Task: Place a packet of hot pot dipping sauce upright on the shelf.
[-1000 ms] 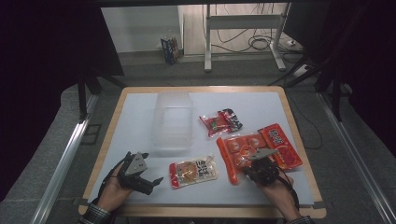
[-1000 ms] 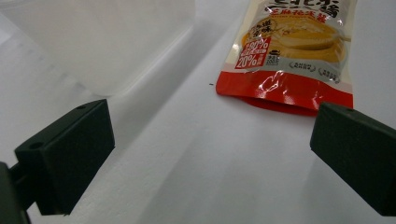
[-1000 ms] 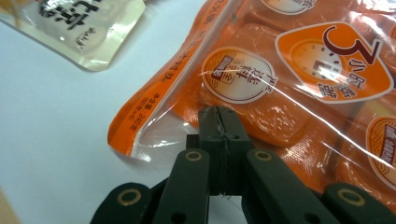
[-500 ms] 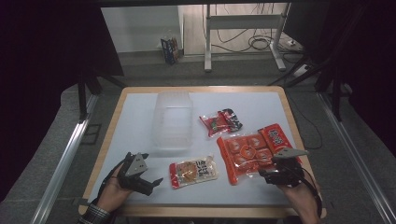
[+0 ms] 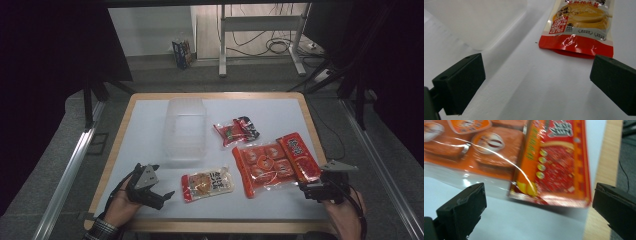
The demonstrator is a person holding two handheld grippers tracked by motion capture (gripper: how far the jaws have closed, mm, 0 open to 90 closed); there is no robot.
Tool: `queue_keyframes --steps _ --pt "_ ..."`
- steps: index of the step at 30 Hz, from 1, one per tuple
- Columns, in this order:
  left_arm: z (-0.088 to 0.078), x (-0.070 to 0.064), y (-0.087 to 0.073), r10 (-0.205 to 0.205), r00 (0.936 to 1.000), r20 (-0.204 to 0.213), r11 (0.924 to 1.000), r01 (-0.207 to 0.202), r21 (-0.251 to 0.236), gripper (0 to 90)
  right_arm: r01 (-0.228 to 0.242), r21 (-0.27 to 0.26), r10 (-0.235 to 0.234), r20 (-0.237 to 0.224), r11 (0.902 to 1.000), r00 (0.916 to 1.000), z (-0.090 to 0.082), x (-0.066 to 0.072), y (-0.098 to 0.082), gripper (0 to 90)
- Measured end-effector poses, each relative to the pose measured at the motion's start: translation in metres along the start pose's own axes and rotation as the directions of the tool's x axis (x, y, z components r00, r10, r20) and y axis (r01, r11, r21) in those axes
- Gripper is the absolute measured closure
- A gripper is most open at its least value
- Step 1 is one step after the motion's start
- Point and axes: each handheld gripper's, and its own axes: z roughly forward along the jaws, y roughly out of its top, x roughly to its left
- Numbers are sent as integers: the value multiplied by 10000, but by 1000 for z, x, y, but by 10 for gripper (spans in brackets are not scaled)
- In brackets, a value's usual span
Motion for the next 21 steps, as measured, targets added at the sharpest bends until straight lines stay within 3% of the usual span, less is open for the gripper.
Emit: queue_keyframes --steps 9,21 --pt "0 0 0 74 10000 -4 10000 -74 49 0 -723 220 730 -335 9971 9968 8 -14 -11 0" --pt "1 -1 0 89 10000 19 9999 -89 54 0 -839 249 858 -879 9962 9924 16 -13 -8 0"
